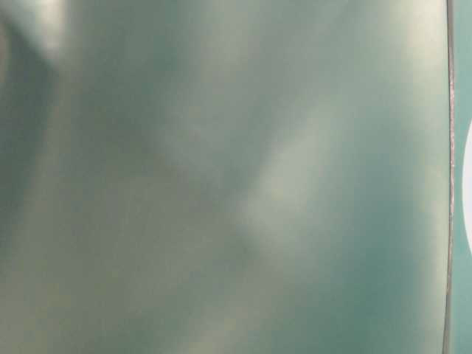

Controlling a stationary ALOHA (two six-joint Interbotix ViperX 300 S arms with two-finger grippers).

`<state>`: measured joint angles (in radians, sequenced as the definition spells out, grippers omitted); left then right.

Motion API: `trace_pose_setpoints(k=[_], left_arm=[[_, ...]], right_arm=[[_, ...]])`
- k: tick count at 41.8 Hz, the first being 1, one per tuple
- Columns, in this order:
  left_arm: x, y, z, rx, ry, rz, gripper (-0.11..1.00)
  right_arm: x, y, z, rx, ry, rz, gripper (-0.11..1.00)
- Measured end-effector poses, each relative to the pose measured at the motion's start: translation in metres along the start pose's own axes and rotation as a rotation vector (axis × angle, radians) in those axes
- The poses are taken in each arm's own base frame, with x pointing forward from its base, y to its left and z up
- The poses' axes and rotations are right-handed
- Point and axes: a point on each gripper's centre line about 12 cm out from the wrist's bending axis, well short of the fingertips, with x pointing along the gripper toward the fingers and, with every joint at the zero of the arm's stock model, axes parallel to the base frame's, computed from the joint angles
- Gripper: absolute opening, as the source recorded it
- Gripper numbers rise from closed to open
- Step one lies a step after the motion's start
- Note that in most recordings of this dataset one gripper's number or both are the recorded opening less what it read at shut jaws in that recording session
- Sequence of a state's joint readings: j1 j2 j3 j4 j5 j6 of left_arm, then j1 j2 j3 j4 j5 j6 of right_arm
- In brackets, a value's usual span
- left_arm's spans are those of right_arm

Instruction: Scoop the yellow hexagonal prism block from the bowl with a spoon using the right arm.

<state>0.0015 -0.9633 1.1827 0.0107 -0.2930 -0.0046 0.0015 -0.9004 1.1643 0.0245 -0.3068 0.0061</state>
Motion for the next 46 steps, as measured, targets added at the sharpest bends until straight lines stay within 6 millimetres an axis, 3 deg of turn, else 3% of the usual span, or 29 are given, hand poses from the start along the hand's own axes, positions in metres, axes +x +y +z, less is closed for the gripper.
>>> trace_pose_setpoints(k=[6,20,36,46], left_arm=[[0.000,0.000,0.000,0.001,0.002,0.000,0.00],[0.000,0.000,0.000,0.001,0.003,0.000,0.00],[0.000,0.000,-0.004,0.001,0.032,0.000,0.00],[0.000,0.000,-0.006,0.001,0.049,0.000,0.00]], right_arm=[[0.004,-0.001,-0.012,0.013,0.021,-0.005,0.50],[0.005,-0.005,-0.074,0.053,0.066,-0.037,0.50],[0.004,0.019,-0.135,0.102,0.098,-0.021,0.50],[0.001,0.039,-0.162,0.094,0.163,-0.004,0.50]])
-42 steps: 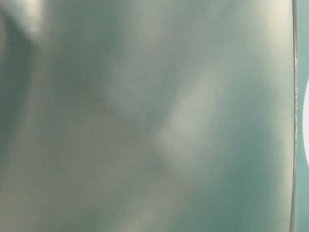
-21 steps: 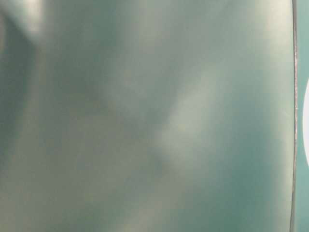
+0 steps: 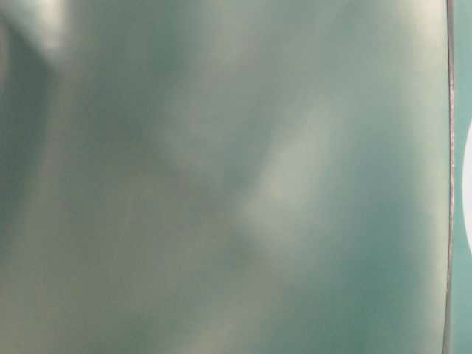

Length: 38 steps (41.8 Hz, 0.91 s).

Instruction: Scoop the yellow hexagonal prism block from the bowl with a spoon using the right arm.

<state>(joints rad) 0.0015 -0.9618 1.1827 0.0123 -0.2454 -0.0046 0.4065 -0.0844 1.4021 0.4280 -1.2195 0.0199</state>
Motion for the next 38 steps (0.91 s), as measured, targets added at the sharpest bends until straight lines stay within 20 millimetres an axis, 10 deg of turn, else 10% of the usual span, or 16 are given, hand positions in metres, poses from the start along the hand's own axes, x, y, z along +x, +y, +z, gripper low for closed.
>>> trace_pose_setpoints(k=[38], left_arm=[[0.000,0.000,-0.004,-0.006,0.031,0.001,0.00]], right_arm=[[0.003,0.023,-0.041,-0.012,0.142,-0.017,0.49]])
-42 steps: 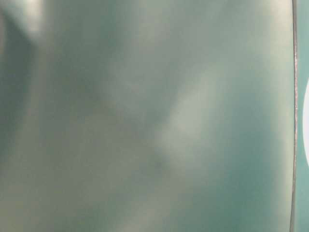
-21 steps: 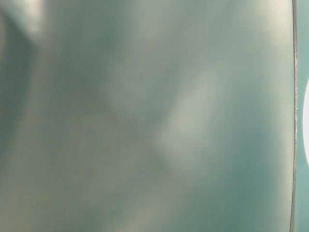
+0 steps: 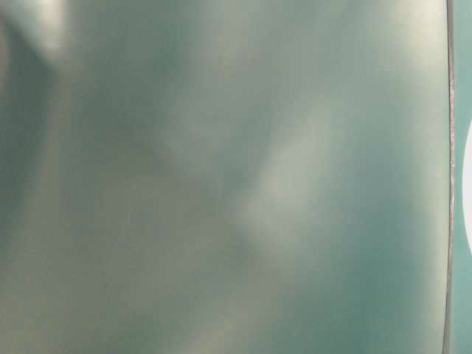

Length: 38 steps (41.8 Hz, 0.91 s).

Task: Scoop the yellow hexagonal prism block from the bowl with a spoon using the right arm.
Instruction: 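Move the right gripper to the pink spoon handle and close on it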

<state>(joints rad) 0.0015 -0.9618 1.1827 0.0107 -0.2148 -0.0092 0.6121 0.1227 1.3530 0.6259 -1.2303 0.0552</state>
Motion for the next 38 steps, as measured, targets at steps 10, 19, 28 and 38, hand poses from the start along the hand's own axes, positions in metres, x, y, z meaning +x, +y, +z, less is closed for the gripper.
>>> trace_pose_setpoints(k=[10,19,28,38], left_arm=[[0.000,0.000,0.000,0.001,0.002,0.000,0.00],[0.000,0.000,0.000,0.001,0.002,0.000,0.00],[0.000,0.000,0.000,0.001,0.000,0.000,0.00],[0.000,0.000,0.000,0.000,0.002,0.000,0.00]], right_arm=[[-0.002,0.004,-0.008,-0.004,0.032,-0.007,0.49],[-0.001,0.005,-0.016,-0.019,0.063,-0.015,0.49],[0.002,0.006,-0.020,-0.028,0.077,-0.019,0.49],[0.002,0.006,-0.020,-0.024,0.076,-0.024,0.49]])
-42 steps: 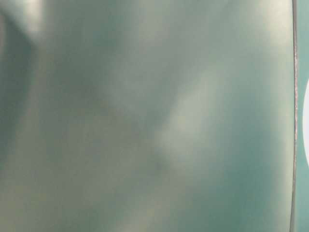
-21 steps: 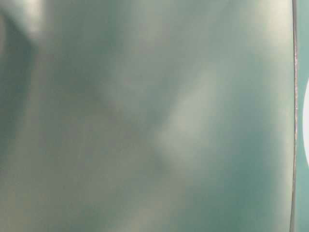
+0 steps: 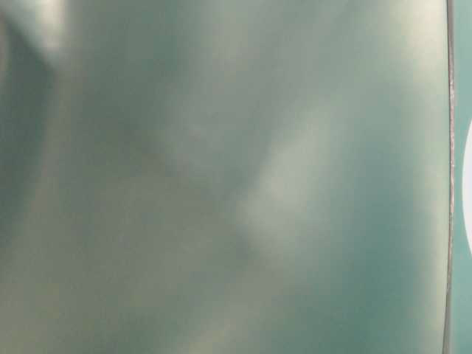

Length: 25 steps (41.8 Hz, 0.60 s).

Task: Scoop the yellow hexagonal prism block from the bowl with a spoon using the right arm.
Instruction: 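Move the right gripper to the pink spoon handle and close on it, then lift the pink spoon with the right gripper and carry it over the bowl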

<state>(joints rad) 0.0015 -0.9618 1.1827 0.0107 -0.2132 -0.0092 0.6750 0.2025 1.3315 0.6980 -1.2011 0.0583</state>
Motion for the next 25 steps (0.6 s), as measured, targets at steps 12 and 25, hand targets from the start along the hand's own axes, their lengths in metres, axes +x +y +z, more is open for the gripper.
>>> trace_pose_setpoints(k=[12,25], left_arm=[[0.0000,0.0000,0.0000,0.000,0.000,0.000,0.00],[0.0000,0.0000,0.0000,0.003,0.000,0.000,0.00]], right_arm=[[0.0003,0.0000,0.0008,0.002,-0.006,-0.002,0.49],[0.0003,0.0001,0.0015,0.002,-0.012,-0.002,0.24]])
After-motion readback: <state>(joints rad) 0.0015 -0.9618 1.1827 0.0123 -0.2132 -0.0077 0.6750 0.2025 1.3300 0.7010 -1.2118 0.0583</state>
